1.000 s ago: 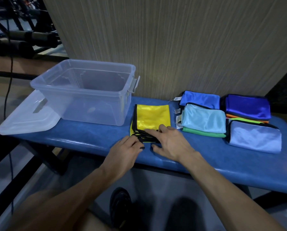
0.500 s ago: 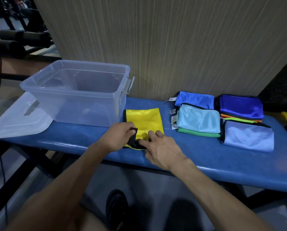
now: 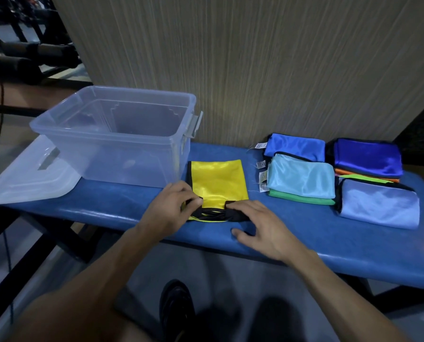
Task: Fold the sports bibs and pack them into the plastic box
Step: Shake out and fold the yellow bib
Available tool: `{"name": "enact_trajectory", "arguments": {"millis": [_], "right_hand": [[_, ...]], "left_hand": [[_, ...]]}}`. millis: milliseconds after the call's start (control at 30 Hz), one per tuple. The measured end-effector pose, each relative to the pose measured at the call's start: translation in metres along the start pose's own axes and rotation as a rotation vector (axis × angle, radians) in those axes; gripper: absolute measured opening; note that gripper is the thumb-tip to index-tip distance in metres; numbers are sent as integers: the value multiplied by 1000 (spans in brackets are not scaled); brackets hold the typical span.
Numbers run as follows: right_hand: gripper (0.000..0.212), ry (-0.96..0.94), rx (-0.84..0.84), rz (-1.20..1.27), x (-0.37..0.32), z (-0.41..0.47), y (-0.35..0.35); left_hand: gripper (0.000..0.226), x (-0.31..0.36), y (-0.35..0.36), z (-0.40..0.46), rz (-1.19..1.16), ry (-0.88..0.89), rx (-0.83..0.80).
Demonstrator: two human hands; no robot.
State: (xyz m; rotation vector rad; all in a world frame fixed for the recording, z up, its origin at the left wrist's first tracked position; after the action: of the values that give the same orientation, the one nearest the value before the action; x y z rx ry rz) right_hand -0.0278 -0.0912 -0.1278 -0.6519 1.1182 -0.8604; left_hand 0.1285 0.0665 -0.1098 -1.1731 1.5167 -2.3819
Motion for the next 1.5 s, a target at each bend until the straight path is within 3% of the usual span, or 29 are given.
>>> {"name": "enact_trajectory", "arguments": {"millis": [133,333,533,700,900,1000,1100,1167,1233,1500], "right_hand": [[54,31,35,-6,0,2,2],[42,140,178,-54,-5,8,6],[36,179,236,-160,-12,7,0],[37,230,209,-93,-18,-6,-12],[23,308,222,207,-20,-37,-15],[12,368,251,263,-13,-28,-17],[12,451,247,332,-2,-12,-24],[12,507,232,355,4,-3,-27],[18,549,207,344,8,4,-30],[25,579,191,54,22,24,-32]], "left_hand": [[64,-19,6,-10,-11,32,-211],[39,-20,10,-7,0,79,-151],[42,-19,9,-13,21,136,-183],[36,-20,10,-22,31,132,-158],[49,-16,19,-29,-234,-94,-198],[43,-16,22,-23,-243,-208,-155],[63,-14,22,-12,-221,-272,-124],[55,-11,23,-3,-194,-293,-115],[46,-8,25,6,-133,-320,-115],[45,-6,34,33,103,-442,-187]]}}
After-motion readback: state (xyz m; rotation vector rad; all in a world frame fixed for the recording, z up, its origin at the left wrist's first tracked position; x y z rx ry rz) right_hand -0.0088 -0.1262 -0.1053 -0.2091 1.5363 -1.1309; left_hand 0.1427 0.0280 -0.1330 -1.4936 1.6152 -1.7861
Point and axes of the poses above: each hand's wrist, its own z-axis towards the middle knuckle, its own y-axis out of the palm, x = y × z, the point moved 7 cm from there along z, towards the middle knuckle, and after that the axes turned 11 degrees about -y, right-handed, at the moved point
